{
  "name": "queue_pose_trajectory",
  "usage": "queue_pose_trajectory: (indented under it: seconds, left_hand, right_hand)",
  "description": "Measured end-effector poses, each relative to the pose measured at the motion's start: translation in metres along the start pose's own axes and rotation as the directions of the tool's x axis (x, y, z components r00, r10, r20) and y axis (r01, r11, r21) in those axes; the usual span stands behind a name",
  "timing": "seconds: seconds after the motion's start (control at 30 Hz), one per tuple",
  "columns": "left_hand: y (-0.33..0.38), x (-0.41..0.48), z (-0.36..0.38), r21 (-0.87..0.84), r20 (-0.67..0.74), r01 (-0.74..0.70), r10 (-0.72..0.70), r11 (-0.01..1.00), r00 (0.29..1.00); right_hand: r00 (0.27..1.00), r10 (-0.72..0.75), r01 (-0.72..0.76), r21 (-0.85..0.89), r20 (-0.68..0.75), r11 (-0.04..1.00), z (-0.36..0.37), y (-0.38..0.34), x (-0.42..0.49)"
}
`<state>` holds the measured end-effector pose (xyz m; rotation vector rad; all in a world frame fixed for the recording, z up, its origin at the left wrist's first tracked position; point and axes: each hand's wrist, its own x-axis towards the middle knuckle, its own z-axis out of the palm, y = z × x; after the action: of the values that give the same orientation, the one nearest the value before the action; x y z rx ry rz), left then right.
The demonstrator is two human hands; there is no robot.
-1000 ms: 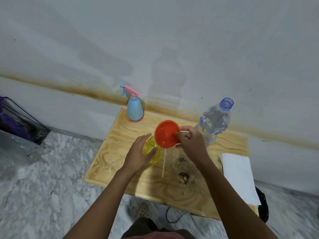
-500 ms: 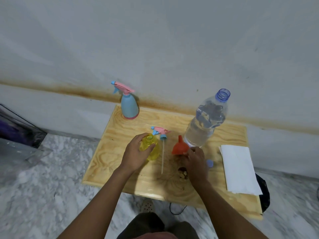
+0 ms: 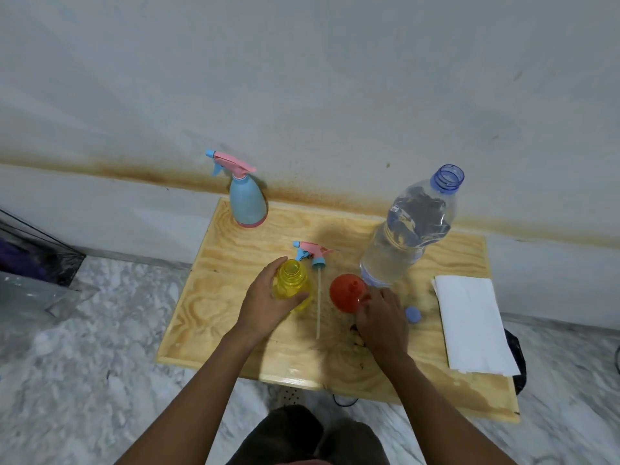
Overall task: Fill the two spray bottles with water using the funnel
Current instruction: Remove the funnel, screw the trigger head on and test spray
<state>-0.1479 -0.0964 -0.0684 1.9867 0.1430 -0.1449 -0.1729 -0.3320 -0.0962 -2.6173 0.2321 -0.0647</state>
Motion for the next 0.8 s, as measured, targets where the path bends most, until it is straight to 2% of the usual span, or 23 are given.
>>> queue_pose_trajectory:
  seconds: [0.1, 0.2, 0.3, 0.37, 0.5, 0.63, 0.7, 0.8]
  left_hand:
    - [-0.002, 0.002, 0.004, -0.068, 0.027, 0.012, -0.01, 0.998, 1.0]
    - [-0.002, 0.002, 0.005, -0.086, 0.012, -0.012, 0.013, 0.996, 1.0]
    - [-0.002, 0.002, 0.0, -0.089, -0.001, -0.049, 0.049, 0.995, 0.999]
    - [-0.003, 0.002, -0.005, -0.095, -0.012, -0.059, 0.058, 0.994, 0.998]
    - [-0.007, 0.006, -0.015, -0.074, -0.038, -0.043, 0.041, 0.996, 0.998]
    - [-0.011, 0.009, -0.021, -0.038, -0.066, -0.013, 0.01, 0.999, 0.998]
    - [-0.009, 0.011, -0.024, -0.023, -0.077, -0.003, 0.001, 1.0, 0.997]
    - [-0.005, 0.014, -0.031, -0.001, -0.085, 0.006, -0.006, 1.0, 0.996]
  right_hand:
    - [0.972, -0.167, 0.173, 0.024, -0.162, 0.985, -0.01, -0.036, 0.015]
    - [0.973, -0.21, 0.215, 0.038, -0.098, 0.976, -0.01, -0.073, 0.043]
    - [0.985, -0.115, 0.116, -0.005, 0.133, 0.993, 0.002, -0.096, 0.066]
    - [0.973, -0.02, 0.032, -0.047, 0.232, 0.998, 0.015, -0.1, 0.076]
    - [0.942, 0.152, -0.12, -0.123, 0.299, 0.985, 0.04, -0.094, 0.088]
    - [0.928, 0.204, -0.176, -0.117, 0.312, 0.977, 0.049, -0.091, 0.097]
    - [0.921, 0.219, -0.21, -0.062, 0.322, 0.976, 0.052, -0.09, 0.1]
    - [0.923, 0.233, -0.309, 0.227, 0.305, 0.924, 0.047, -0.094, 0.101]
